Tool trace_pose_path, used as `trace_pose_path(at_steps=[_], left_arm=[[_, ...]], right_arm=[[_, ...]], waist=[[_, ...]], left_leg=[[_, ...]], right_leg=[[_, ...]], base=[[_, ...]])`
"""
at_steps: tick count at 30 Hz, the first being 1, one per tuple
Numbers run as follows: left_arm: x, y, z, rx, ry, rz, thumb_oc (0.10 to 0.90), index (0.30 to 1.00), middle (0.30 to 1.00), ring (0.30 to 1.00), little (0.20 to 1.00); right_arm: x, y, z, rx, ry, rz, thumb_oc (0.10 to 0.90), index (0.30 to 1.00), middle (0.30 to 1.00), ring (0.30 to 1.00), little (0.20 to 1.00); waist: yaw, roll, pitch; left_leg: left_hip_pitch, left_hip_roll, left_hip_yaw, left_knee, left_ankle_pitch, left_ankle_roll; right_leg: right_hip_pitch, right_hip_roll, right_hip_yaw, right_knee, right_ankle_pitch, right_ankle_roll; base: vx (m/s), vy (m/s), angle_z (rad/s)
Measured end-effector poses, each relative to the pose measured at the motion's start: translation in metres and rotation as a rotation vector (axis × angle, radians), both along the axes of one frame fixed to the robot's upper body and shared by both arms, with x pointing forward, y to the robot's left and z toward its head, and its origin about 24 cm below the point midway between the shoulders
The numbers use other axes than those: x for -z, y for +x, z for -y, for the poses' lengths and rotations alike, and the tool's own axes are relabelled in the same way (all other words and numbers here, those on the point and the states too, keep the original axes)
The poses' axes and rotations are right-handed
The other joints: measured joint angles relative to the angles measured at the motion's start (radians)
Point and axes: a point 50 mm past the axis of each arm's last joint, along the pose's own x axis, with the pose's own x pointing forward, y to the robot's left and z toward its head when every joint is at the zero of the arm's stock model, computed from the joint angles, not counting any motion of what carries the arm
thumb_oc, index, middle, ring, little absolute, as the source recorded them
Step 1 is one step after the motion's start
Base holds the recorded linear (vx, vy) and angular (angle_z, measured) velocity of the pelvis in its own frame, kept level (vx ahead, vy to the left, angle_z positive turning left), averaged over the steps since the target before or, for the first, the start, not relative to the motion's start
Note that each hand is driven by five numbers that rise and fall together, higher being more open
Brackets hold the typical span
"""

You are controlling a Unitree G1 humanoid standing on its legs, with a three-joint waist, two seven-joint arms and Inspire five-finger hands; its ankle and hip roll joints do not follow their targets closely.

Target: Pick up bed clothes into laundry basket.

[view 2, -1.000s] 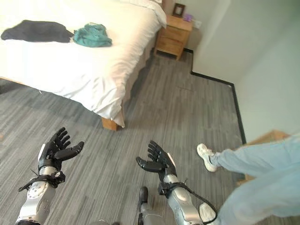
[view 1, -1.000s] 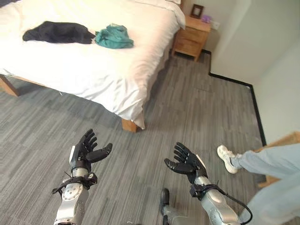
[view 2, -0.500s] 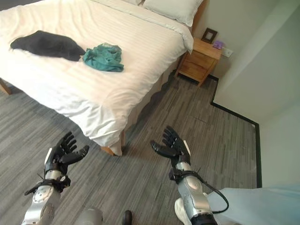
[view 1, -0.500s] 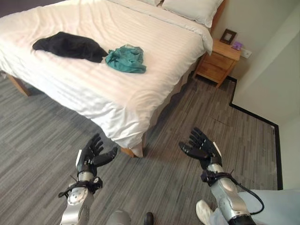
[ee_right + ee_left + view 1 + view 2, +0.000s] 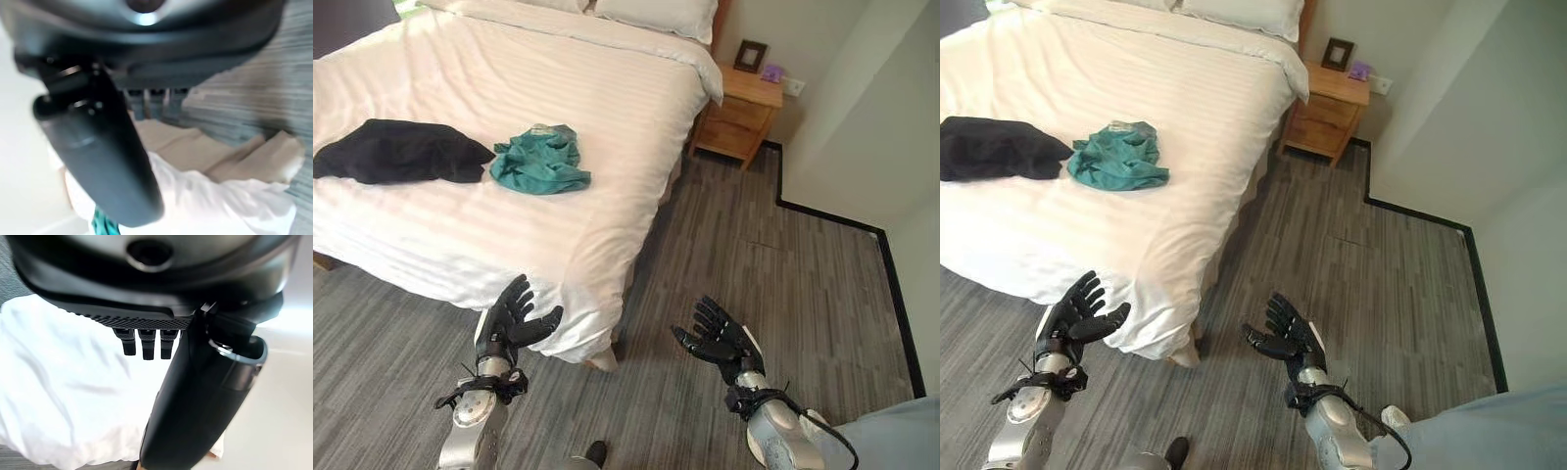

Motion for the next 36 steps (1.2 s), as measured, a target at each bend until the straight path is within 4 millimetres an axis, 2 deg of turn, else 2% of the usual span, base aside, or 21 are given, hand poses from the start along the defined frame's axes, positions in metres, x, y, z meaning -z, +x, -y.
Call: trace_pose_path(at_steps=[3,4,5,6,7,8,10,14,18,36], left_arm=[[0.003,-0.003,0.001,0.000,-0.005,-0.011,0.800,0.900,0.900,0.900,0.900],[0.004,-0.004,0.002,0.002,-0.006,-0.017,0.800,0.900,0.900,0.900,0.900],[0.004,-0.004,0.001,0.001,-0.005,-0.018,0.800,0.900,0.900,0.900,0.900],[0.005,-0.004,0.001,0.000,-0.005,-0.020,0.800,0.900,0.900,0.900,0.900],[0.007,-0.006,0.003,0.001,-0.013,-0.030,0.800,0.900,0.900,0.900,0.900],[0.011,-0.009,0.007,0.011,-0.017,-0.045,0.800,0.900,0.900,0.900,0.900],[0.017,-0.015,0.010,0.024,-0.022,-0.071,0.800,0.900,0.900,0.900,0.900],[0.019,-0.017,0.012,0.030,-0.023,-0.083,0.800,0.900,0.900,0.900,0.900],[0.019,-0.017,0.011,0.023,-0.021,-0.083,0.800,0.900,0.900,0.900,0.900],[0.022,-0.022,0.008,-0.004,-0.047,-0.095,0.800,0.900,0.900,0.900,0.900]], right_arm=[[0.006,-0.007,-0.001,0.008,0.015,-0.032,0.800,0.900,0.900,0.900,0.900],[0.007,-0.008,-0.002,0.004,0.015,-0.036,0.800,0.900,0.900,0.900,0.900],[0.006,-0.007,-0.003,0.002,0.017,-0.031,0.800,0.900,0.900,0.900,0.900],[0.005,-0.006,-0.003,0.002,0.017,-0.028,0.800,0.900,0.900,0.900,0.900],[0.005,-0.005,-0.002,0.004,0.015,-0.027,0.800,0.900,0.900,0.900,0.900],[0.004,-0.004,-0.002,0.000,0.012,-0.022,0.800,0.900,0.900,0.900,0.900],[0.004,-0.004,-0.002,-0.002,0.008,-0.023,0.800,0.900,0.900,0.900,0.900],[0.004,-0.005,-0.002,0.006,0.005,-0.027,0.800,0.900,0.900,0.900,0.900],[0.005,-0.005,-0.002,0.022,0.004,-0.033,0.800,0.900,0.900,0.900,0.900],[0.006,-0.006,-0.007,0.012,-0.007,-0.040,0.800,0.900,0.900,0.900,0.900]], waist=[[-0.001,0.005,-0.001],[-0.001,0.006,-0.005],[0.000,-0.011,-0.016],[-0.002,-0.023,-0.021],[-0.011,-0.021,-0.030],[-0.014,-0.010,-0.033],[-0.014,0.000,-0.038],[-0.016,0.002,-0.040],[-0.015,0.000,-0.042],[0.009,0.000,-0.044]], left_leg=[[0.054,0.029,-0.002,-0.044,0.009,0.013],[0.066,0.043,-0.003,-0.055,0.009,0.013],[0.061,0.032,-0.001,-0.063,0.007,0.011],[0.061,0.022,-0.004,-0.069,0.006,0.010],[0.063,0.020,-0.008,-0.081,0.005,0.009],[0.061,0.026,-0.013,-0.082,0.005,0.008],[0.062,0.031,-0.015,-0.084,-0.001,-0.002],[0.052,0.037,-0.027,-0.101,-0.007,-0.014],[0.039,0.022,-0.028,-0.097,-0.002,-0.024],[0.020,0.015,-0.056,-0.079,0.007,-0.020]], right_leg=[[0.007,0.015,0.000,0.035,-0.006,0.008],[0.004,0.022,0.002,0.000,-0.037,0.023],[0.000,0.013,0.005,-0.068,0.003,0.014],[-0.011,0.003,0.006,-0.068,0.031,-0.006],[-0.008,0.002,0.002,-0.063,0.018,-0.034],[-0.010,0.009,0.002,-0.063,0.024,-0.042],[-0.010,0.018,0.000,-0.062,0.025,-0.043],[-0.026,0.026,-0.001,-0.063,0.023,-0.044],[-0.034,0.006,-0.002,-0.063,-0.002,-0.075],[-0.032,0.007,-0.030,-0.063,-0.001,-0.076]], base=[[0.02,0.041,-0.08],[0.02,0.036,-0.07],[0.00,0.000,0.00],[0.02,0.034,0.15],[0.01,0.029,0.17],[0.01,0.029,0.13],[0.00,0.020,0.01],[0.00,0.024,0.04],[0.00,0.002,0.01],[0.00,0.000,0.05]])
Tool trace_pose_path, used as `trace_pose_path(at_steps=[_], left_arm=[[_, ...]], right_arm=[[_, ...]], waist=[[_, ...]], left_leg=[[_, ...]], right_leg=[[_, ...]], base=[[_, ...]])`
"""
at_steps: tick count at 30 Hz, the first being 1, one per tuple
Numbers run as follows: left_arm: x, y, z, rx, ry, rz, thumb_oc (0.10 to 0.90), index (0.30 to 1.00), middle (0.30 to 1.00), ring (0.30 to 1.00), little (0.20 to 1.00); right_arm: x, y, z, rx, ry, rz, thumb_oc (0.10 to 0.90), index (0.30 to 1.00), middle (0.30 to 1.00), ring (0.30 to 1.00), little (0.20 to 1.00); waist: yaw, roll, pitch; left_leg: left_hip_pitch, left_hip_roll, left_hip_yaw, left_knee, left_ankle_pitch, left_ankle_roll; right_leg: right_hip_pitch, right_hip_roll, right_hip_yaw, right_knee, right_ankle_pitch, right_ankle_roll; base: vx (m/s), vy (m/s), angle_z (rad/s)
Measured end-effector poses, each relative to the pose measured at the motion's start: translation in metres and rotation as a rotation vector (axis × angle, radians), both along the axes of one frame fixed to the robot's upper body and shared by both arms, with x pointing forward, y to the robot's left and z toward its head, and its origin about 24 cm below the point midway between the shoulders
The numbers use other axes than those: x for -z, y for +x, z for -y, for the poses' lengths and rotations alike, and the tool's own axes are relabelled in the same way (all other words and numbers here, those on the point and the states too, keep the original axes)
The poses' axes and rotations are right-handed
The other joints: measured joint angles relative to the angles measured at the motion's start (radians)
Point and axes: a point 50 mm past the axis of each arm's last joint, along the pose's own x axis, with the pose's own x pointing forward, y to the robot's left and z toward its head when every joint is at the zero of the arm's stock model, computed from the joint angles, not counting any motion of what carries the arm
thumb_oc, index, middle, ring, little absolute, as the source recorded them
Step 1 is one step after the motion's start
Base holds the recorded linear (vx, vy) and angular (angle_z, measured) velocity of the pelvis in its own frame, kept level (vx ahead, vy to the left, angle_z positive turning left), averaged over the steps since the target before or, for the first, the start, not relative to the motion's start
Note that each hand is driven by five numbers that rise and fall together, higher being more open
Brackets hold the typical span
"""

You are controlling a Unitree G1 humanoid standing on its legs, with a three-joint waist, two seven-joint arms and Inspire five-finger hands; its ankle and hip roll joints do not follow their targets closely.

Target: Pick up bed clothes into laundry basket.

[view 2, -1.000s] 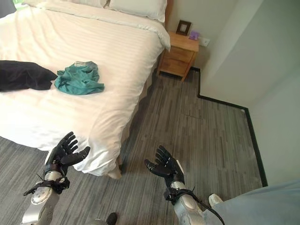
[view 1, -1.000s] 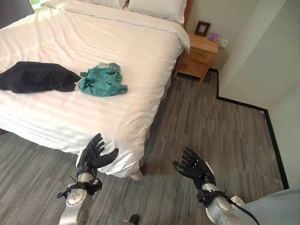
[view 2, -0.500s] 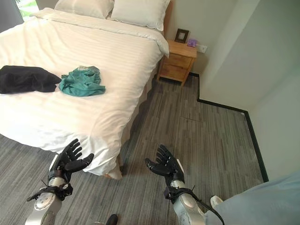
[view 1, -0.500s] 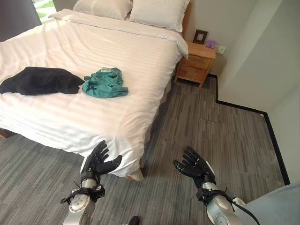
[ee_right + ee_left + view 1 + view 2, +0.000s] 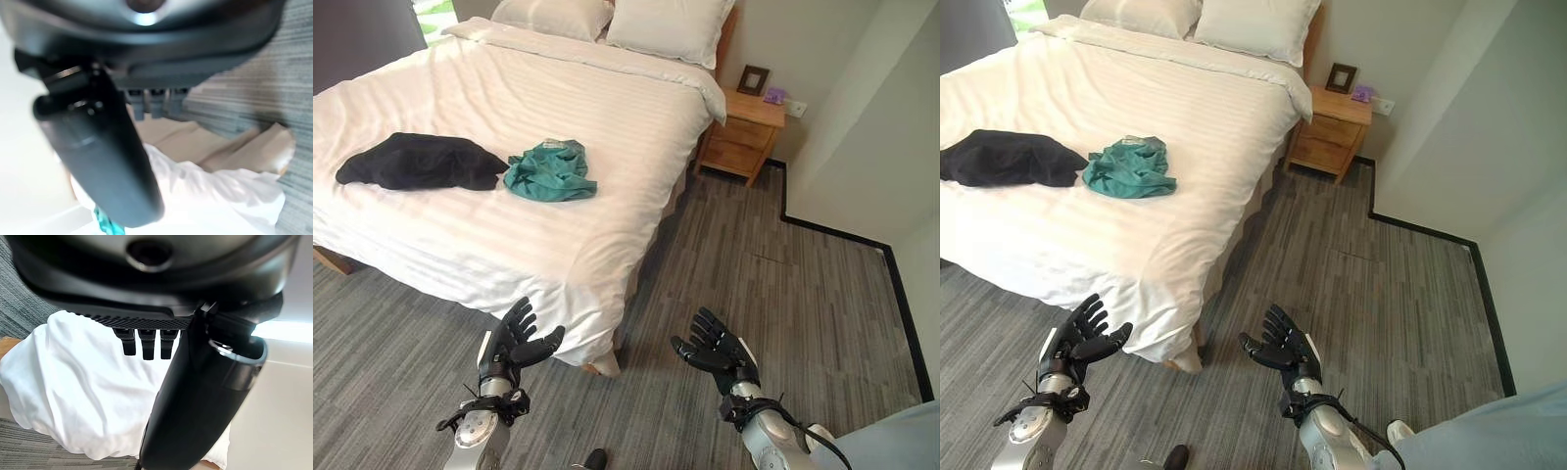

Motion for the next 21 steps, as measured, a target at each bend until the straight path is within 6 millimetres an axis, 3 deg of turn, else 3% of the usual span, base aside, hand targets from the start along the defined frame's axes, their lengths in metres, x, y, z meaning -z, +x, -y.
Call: trace_pose_path(at_steps=[17,21], left_arm=[[0.000,0.000,-0.001,-0.019,0.005,-0.004,0.800,0.900,0.900,0.900,0.900],[0.018,-0.005,0.030,0.001,-0.259,-0.094,0.800,0.900,0.900,0.900,0.900]], right_arm=[[0.000,0.000,0.000,0.009,-0.022,-0.004,0.800,0.900,0.900,0.900,0.900],[0.022,-0.008,0.014,0.193,0.146,-0.145,0.800,0.900,0.900,0.900,0.900]], waist=[[0.001,0.000,0.000],[-0.002,0.019,0.000]], left_leg=[[-0.006,-0.003,-0.020,0.001,-0.002,-0.006],[-0.008,-0.006,-0.021,-0.019,0.021,-0.009]], right_leg=[[0.002,-0.001,-0.023,0.000,-0.002,0.002],[-0.003,-0.010,-0.068,-0.001,-0.004,0.005]], base=[[-0.01,0.002,0.00],[-0.11,0.077,0.09]])
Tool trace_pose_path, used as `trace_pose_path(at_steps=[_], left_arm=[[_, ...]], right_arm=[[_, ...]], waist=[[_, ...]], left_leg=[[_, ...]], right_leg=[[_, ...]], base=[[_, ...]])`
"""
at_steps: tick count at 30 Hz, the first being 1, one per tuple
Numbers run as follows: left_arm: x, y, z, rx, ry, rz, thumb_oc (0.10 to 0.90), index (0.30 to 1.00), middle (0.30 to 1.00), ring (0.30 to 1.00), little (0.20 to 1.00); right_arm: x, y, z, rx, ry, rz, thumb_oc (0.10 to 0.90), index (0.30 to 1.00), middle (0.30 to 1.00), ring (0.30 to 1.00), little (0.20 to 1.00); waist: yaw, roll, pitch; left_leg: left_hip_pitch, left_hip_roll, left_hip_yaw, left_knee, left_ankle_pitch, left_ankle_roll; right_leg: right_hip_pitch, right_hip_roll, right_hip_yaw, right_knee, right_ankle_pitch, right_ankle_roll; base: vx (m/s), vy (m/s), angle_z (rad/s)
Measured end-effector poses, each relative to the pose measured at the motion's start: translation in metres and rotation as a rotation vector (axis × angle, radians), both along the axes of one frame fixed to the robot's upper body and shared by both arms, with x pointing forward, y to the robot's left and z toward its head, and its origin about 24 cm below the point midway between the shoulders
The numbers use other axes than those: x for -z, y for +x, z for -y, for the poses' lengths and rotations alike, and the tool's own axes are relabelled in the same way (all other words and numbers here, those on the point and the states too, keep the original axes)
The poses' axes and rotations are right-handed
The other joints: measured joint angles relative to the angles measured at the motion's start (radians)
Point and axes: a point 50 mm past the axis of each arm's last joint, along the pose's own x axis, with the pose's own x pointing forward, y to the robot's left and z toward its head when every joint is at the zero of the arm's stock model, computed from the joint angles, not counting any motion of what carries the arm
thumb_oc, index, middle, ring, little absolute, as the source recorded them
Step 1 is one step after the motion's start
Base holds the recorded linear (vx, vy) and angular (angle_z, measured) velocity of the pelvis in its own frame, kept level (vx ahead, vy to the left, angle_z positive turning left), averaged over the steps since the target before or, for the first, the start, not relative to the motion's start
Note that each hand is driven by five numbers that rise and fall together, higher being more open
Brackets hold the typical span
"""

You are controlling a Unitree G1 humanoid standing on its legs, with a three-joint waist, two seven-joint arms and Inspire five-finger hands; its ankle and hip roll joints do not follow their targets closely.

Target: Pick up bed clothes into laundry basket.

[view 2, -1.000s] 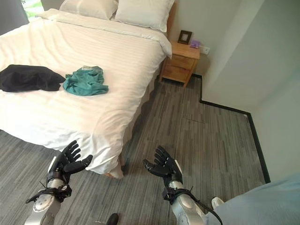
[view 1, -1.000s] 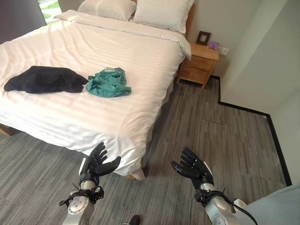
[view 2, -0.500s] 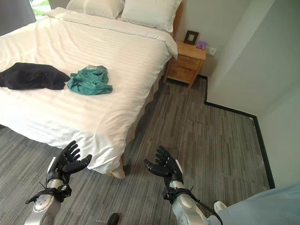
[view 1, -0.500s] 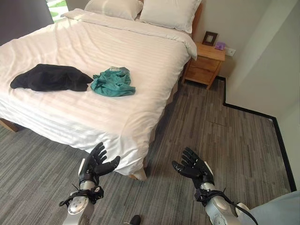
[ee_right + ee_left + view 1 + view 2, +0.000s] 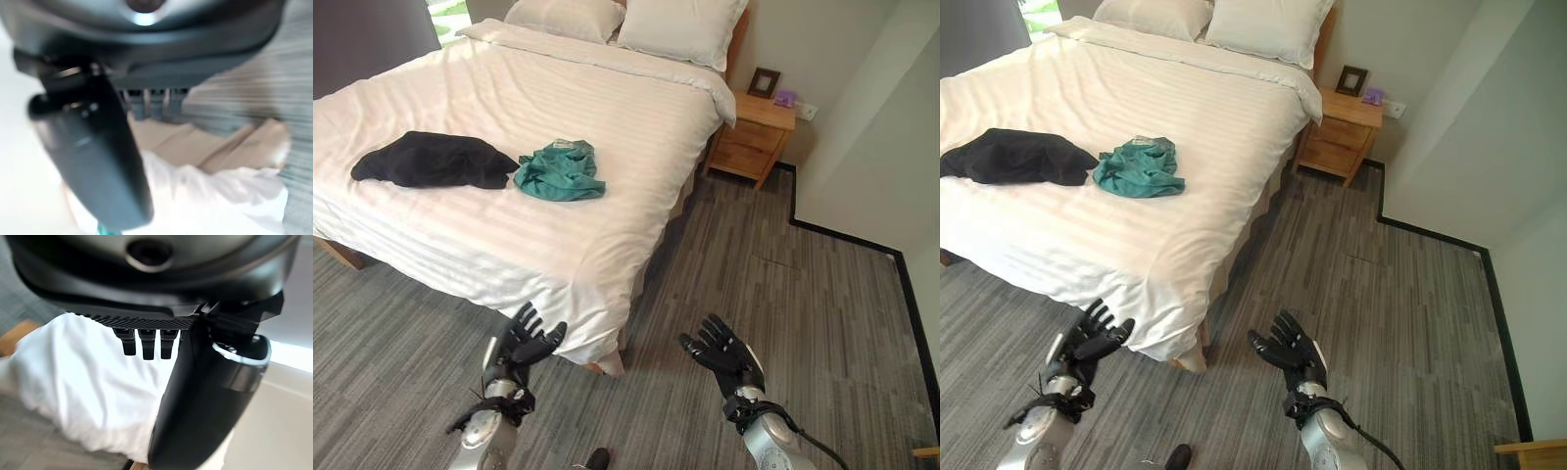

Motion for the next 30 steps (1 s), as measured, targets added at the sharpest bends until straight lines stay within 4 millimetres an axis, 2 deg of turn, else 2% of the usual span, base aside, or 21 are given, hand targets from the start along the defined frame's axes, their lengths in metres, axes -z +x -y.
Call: trace_pose_path(at_steps=[2,4,7,9,13,15,20,30], left_arm=[[0.005,-0.003,0.015,0.073,-0.024,-0.035,0.800,0.900,0.900,0.900,0.900],[0.008,-0.006,0.021,0.100,-0.034,-0.042,0.800,0.900,0.900,0.900,0.900],[0.009,-0.011,0.013,0.070,-0.007,-0.047,0.800,0.900,0.900,0.900,0.900],[0.012,-0.018,0.003,0.001,-0.014,-0.059,0.800,0.900,0.900,0.900,0.900],[0.015,-0.029,-0.009,-0.059,-0.009,-0.080,0.800,0.900,0.900,0.900,0.900],[0.017,-0.034,-0.011,-0.071,-0.010,-0.091,0.800,0.900,0.900,0.900,0.900],[0.020,-0.035,-0.004,-0.082,-0.038,-0.099,0.800,0.900,0.900,0.900,0.900],[0.019,-0.031,0.003,-0.049,-0.042,-0.094,0.800,0.900,0.900,0.900,0.900]], right_arm=[[0.005,0.001,-0.001,0.020,0.019,-0.034,0.800,0.900,0.900,0.900,0.900],[0.005,0.002,-0.007,-0.004,0.026,-0.033,0.800,0.900,0.900,0.900,0.900],[0.005,0.004,-0.017,-0.031,0.048,-0.027,0.800,0.900,0.900,0.900,0.900],[0.003,0.004,-0.022,-0.055,0.057,-0.014,0.800,0.900,0.900,0.900,0.900],[0.001,0.002,-0.017,-0.104,-0.008,0.000,0.800,0.900,0.900,0.900,0.900],[0.002,0.000,-0.013,-0.088,-0.019,-0.005,0.800,0.900,0.900,0.900,0.900],[0.001,0.000,-0.001,-0.038,-0.031,-0.006,0.800,0.900,0.900,0.900,0.900],[0.002,-0.001,-0.002,-0.053,-0.057,-0.015,0.800,0.900,0.900,0.900,0.900]], waist=[[0.000,0.013,0.007],[0.001,0.023,0.007],[0.009,0.041,0.008],[0.020,0.063,0.011],[0.040,0.090,0.005],[0.054,0.091,0.004],[0.052,0.087,0.002],[0.043,0.076,-0.003]], left_leg=[[0.001,0.000,0.000,-0.002,0.005,0.005],[0.003,0.002,0.004,-0.003,0.005,0.005],[0.015,0.008,0.006,-0.001,0.004,0.004],[0.026,0.008,0.006,-0.001,0.004,0.005],[0.030,0.006,-0.005,-0.001,0.004,0.004],[0.035,0.006,-0.005,-0.001,0.000,0.000],[0.035,0.006,-0.010,0.000,0.000,-0.001],[0.039,0.009,-0.011,0.000,0.003,0.004]], right_leg=[[-0.002,-0.005,0.001,-0.005,0.002,-0.002],[-0.001,0.001,0.004,-0.006,0.002,-0.002],[0.010,0.002,0.007,-0.006,0.002,-0.003],[0.020,0.004,0.007,-0.006,0.000,-0.004],[0.025,0.003,-0.003,-0.006,-0.001,-0.003],[0.030,0.003,-0.004,-0.006,-0.003,-0.003],[0.032,0.003,-0.010,-0.006,-0.005,0.000],[0.037,0.006,-0.011,-0.006,-0.002,-0.004]], base=[[-0.06,0.069,0.00],[-0.06,0.082,-0.06],[-0.03,0.067,-0.03],[-0.01,0.053,0.00],[-0.02,0.018,0.08],[0.00,-0.014,0.05],[0.00,-0.009,0.02],[0.00,-0.035,0.00]])
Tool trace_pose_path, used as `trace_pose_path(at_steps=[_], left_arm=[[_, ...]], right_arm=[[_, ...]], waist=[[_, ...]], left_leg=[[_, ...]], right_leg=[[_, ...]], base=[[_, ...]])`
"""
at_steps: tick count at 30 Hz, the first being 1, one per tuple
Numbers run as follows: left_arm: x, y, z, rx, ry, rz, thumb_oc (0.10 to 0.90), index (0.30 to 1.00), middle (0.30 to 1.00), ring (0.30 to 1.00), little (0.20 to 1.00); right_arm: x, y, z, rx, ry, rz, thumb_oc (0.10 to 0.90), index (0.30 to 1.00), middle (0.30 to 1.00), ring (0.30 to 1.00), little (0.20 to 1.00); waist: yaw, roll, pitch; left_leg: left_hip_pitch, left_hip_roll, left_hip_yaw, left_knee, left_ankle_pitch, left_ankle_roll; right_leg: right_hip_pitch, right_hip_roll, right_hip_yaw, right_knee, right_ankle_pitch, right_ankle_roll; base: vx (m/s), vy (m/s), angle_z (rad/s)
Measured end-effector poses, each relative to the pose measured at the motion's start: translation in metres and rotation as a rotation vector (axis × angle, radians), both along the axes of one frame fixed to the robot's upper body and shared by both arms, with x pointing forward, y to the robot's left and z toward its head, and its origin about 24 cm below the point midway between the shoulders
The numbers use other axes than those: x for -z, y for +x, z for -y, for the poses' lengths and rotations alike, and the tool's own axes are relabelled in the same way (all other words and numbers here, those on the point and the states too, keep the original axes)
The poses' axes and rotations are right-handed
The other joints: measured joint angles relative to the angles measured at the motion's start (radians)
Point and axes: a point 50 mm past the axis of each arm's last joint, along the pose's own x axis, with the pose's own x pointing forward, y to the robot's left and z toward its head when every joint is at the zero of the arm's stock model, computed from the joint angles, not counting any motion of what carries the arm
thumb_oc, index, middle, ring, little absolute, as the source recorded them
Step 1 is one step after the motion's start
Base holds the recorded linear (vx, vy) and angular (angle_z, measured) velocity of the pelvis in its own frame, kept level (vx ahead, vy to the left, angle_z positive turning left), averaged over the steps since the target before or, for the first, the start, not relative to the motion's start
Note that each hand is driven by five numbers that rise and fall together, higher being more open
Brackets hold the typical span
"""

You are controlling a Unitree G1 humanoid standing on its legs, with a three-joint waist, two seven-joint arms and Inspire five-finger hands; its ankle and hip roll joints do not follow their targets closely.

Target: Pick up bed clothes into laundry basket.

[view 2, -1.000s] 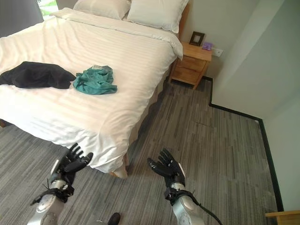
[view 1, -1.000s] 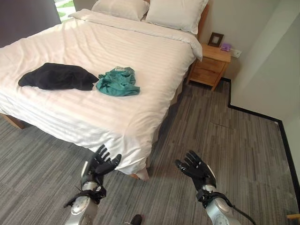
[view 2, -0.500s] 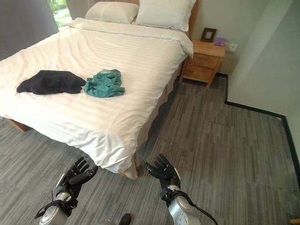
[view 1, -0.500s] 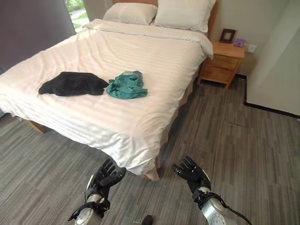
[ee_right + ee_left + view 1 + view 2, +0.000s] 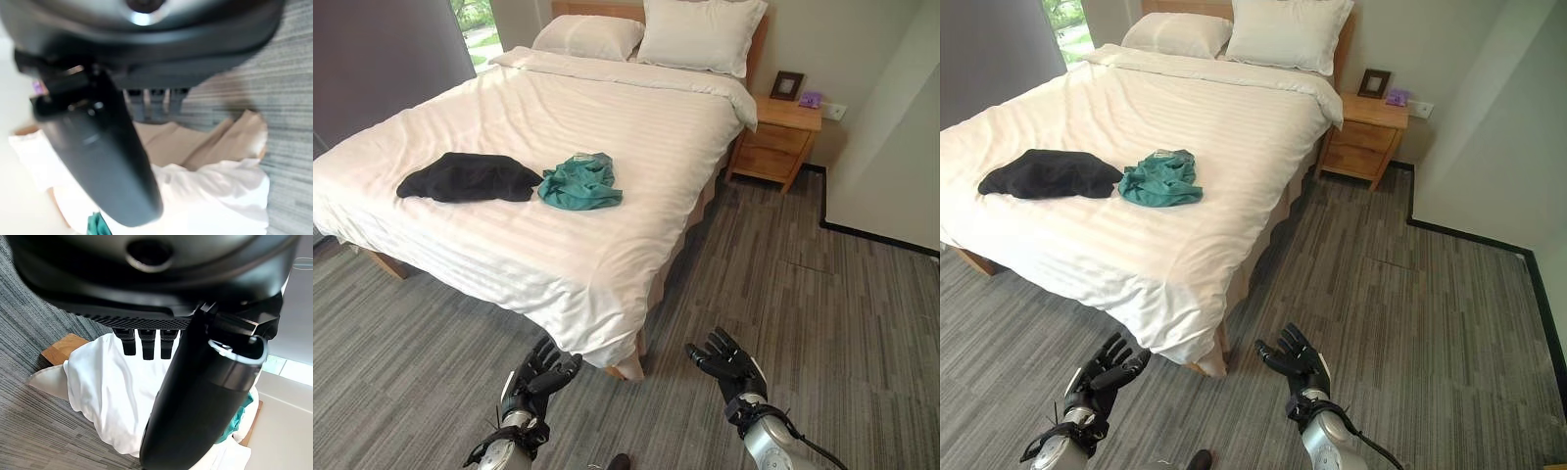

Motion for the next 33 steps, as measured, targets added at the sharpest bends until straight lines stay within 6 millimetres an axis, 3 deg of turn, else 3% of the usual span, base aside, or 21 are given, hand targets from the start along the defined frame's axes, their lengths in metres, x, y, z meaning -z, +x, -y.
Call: trace_pose_path(at_steps=[5,9,13,14,15,16,17,19,20,22,23,24,25,26,27,28,29,30,31,32,33], left_arm=[[0.000,0.001,0.000,-0.002,-0.001,0.001,0.800,0.900,0.900,0.900,0.900],[-0.004,0.012,0.002,0.001,0.002,0.024,0.800,0.900,0.900,0.900,0.900],[-0.001,0.016,0.002,-0.032,-0.021,0.015,0.800,0.900,0.900,0.900,0.900],[0.002,0.011,-0.002,-0.068,-0.030,-0.007,0.800,0.900,0.900,0.900,0.900],[0.006,0.008,-0.008,-0.093,-0.022,-0.027,0.800,0.900,0.900,0.900,0.900],[0.011,0.006,-0.014,-0.115,-0.010,-0.053,0.800,0.900,0.900,0.900,0.900],[0.015,0.003,-0.017,-0.142,-0.010,-0.072,0.800,0.900,0.900,0.900,0.900],[0.019,0.000,-0.013,-0.165,-0.033,-0.089,0.800,0.900,0.900,0.900,0.900],[0.021,-0.002,-0.009,-0.175,-0.048,-0.094,0.800,0.900,0.900,0.900,0.900],[0.023,-0.002,0.000,-0.178,-0.075,-0.099,0.800,0.900,0.900,0.900,0.900],[0.024,-0.005,0.004,-0.180,-0.090,-0.101,0.800,0.900,0.900,0.900,0.900],[0.022,-0.001,0.000,-0.174,-0.071,-0.093,0.800,0.900,0.900,0.900,0.900],[0.015,0.005,-0.014,-0.182,-0.033,-0.063,0.800,0.900,0.900,0.900,0.900],[0.009,0.009,-0.026,-0.193,0.000,-0.039,0.800,0.900,0.900,0.900,0.900],[0.004,0.012,-0.036,-0.198,0.029,-0.025,0.800,0.900,0.900,0.900,0.900],[0.001,0.015,-0.038,-0.201,0.035,-0.010,0.800,0.900,0.900,0.900,0.900],[-0.010,0.023,-0.050,-0.206,0.080,0.045,0.800,0.900,0.900,0.900,0.900],[-0.012,0.024,-0.051,-0.208,0.090,0.054,0.800,0.900,0.900,0.900,0.900],[-0.013,0.026,-0.050,-0.196,0.096,0.060,0.800,0.900,0.900,0.900,0.900],[-0.013,0.026,-0.048,-0.176,0.115,0.059,0.800,0.900,0.900,0.900,0.900],[-0.009,0.023,-0.042,-0.154,0.109,0.041,0.800,0.900,0.900,0.900,0.900]], right_arm=[[0.001,-0.001,-0.002,-0.020,-0.015,-0.003,0.800,0.900,0.900,0.900,0.900],[-0.001,0.000,0.000,-0.016,-0.020,0.004,0.800,0.900,0.900,0.900,0.900],[-0.002,0.003,0.004,-0.005,-0.022,0.008,0.800,0.900,0.900,0.900,0.900],[-0.004,0.006,0.002,-0.003,-0.008,0.018,0.800,0.900,0.900,0.900,0.900],[-0.005,0.009,0.000,0.002,0.013,0.027,0.800,0.900,0.900,0.900,0.900],[-0.008,0.011,-0.001,0.009,0.025,0.041,0.800,0.900,0.900,0.900,0.900],[-0.009,0.012,0.002,0.017,0.025,0.047,0.800,0.900,0.900,0.900,0.900],[-0.010,0.009,0.015,0.041,-0.009,0.039,0.800,0.900,0.900,0.900,0.900],[-0.010,0.007,0.023,0.056,-0.027,0.034,0.800,0.900,0.900,0.900,0.900],[-0.015,0.005,0.045,0.094,-0.074,0.042,0.800,0.900,0.900,0.900,0.900],[-0.019,0.005,0.058,0.107,-0.112,0.045,0.800,0.900,0.900,0.900,0.900],[-0.017,0.004,0.061,0.138,-0.106,0.037,0.800,0.900,0.900,0.900,0.900],[-0.014,0.004,0.054,0.146,-0.084,0.030,0.800,0.900,0.900,0.900,0.900],[-0.013,0.005,0.046,0.152,-0.052,0.036,0.800,0.900,0.900,0.900,0.900],[-0.011,0.005,0.039,0.154,-0.025,0.036,0.800,0.900,0.900,0.900,0.900],[-0.011,0.006,0.037,0.155,-0.015,0.037,0.800,0.900,0.900,0.900,0.900],[-0.009,0.004,0.029,0.194,0.049,0.049,0.800,0.900,0.900,0.900,0.900],[-0.013,0.010,0.025,0.219,0.083,0.074,0.800,0.900,0.900,0.900,0.900],[-0.012,0.007,0.025,0.231,0.094,0.071,0.800,0.900,0.900,0.900,0.900],[-0.012,0.008,0.021,0.245,0.127,0.072,0.800,0.900,0.900,0.900,0.900],[-0.013,0.005,0.021,0.268,0.145,0.081,0.800,0.900,0.900,0.900,0.900]], waist=[[0.002,-0.014,0.006],[0.013,-0.037,0.029],[0.017,-0.019,0.072],[0.015,-0.031,0.085],[0.017,-0.041,0.089],[0.013,-0.050,0.091],[0.007,-0.060,0.096],[-0.007,-0.045,0.093],[-0.012,-0.032,0.086],[-0.030,0.006,0.076],[-0.046,0.046,0.058],[-0.052,0.019,0.061],[-0.041,-0.026,0.059],[-0.036,-0.050,0.060],[-0.034,-0.051,0.060],[-0.037,-0.053,0.060],[-0.035,-0.063,0.059],[-0.022,-0.050,0.059],[-0.035,-0.043,0.055],[-0.039,-0.042,0.056],[-0.053,-0.012,0.052]], left_leg=[[-0.003,-0.006,-0.020,0.015,0.001,-0.002],[-0.086,-0.028,-0.041,0.122,-0.017,-0.025],[-0.131,-0.011,0.031,0.194,-0.059,-0.044],[-0.149,0.011,0.077,0.206,-0.079,-0.059],[-0.165,0.041,0.115,0.243,-0.091,-0.043],[-0.186,0.102,0.132,0.287,-0.106,-0.058],[-0.191,0.180,0.128,0.291,-0.105,-0.099],[-0.162,0.324,0.099,0.211,-0.074,-0.153],[-0.141,0.371,0.080,0.154,-0.056,-0.183],[-0.096,0.419,0.105,0.081,-0.047,-0.177],[-0.075,0.432,0.124,0.067,-0.058,-0.165],[-0.057,0.398,0.139,0.047,-0.066,-0.259],[-0.061,0.341,0.150,0.055,-0.060,-0.252],[-0.073,0.302,0.153,0.090,-0.076,-0.242],[-0.070,0.280,0.152,0.103,-0.088,-0.230],[-0.065,0.269,0.149,0.104,-0.090,-0.226],[-0.079,0.218,0.160,0.175,-0.132,-0.208],[-0.109,0.208,0.168,0.226,-0.158,-0.182],[-0.101,0.181,0.177,0.247,-0.178,-0.180],[-0.133,0.146,0.195,0.317,-0.206,-0.152],[-0.172,0.125,0.186,0.379,-0.245,-0.102]], right_leg=[[0.011,0.004,-0.017,0.000,-0.004,0.003],[0.005,0.013,-0.066,0.007,-0.012,-0.001],[0.009,0.023,-0.100,0.016,-0.016,-0.036],[0.004,0.011,-0.085,0.024,-0.004,-0.059],[-0.005,-0.001,-0.071,0.027,0.002,-0.066],[-0.014,-0.015,-0.064,0.028,0.005,-0.069],[-0.019,-0.016,-0.046,0.031,0.002,-0.061],[-0.021,-0.021,-0.024,0.053,-0.009,-0.026],[-0.022,-0.024,-0.024,0.069,-0.021,-0.008],[-0.022,-0.046,-0.028,0.104,-0.046,0.043],[-0.023,-0.058,-0.031,0.121,-0.059,0.080],[-0.026,-0.110,-0.032,0.141,-0.067,0.111],[-0.046,-0.170,-0.028,0.150,-0.039,0.100],[-0.046,-0.208,-0.027,0.145,0.002,0.128],[-0.034,-0.230,-0.037,0.145,0.022,0.100],[-0.029,-0.237,-0.032,0.142,0.027,0.100],[-0.031,-0.272,-0.015,0.149,0.106,0.196],[-0.045,-0.293,0.006,0.186,0.104,0.193],[-0.057,-0.299,0.005,0.202,0.116,0.183],[-0.090,-0.328,0.011,0.256,0.123,0.175],[-0.113,-0.347,0.016,0.319,0.138,0.147]], base=[[-0.04,-0.067,0.11],[-0.09,-0.040,0.46],[0.04,0.158,0.29],[0.08,0.293,-0.39],[0.11,0.417,-0.51],[0.10,0.338,-0.51],[0.11,0.370,-0.39],[0.10,0.401,-0.19],[0.08,0.531,-0.02],[0.05,0.588,-0.02],[0.03,0.587,0.05],[0.01,0.600,-0.03],[-0.02,0.589,-0.09],[-0.06,0.660,-0.09],[-0.08,0.619,0.05],[-0.12,0.639,0.09],[-0.09,0.626,-0.04],[-0.09,0.685,-0.09],[-0.05,0.665,-0.18],[0.00,0.698,0.02],[0.07,0.638,0.09]])
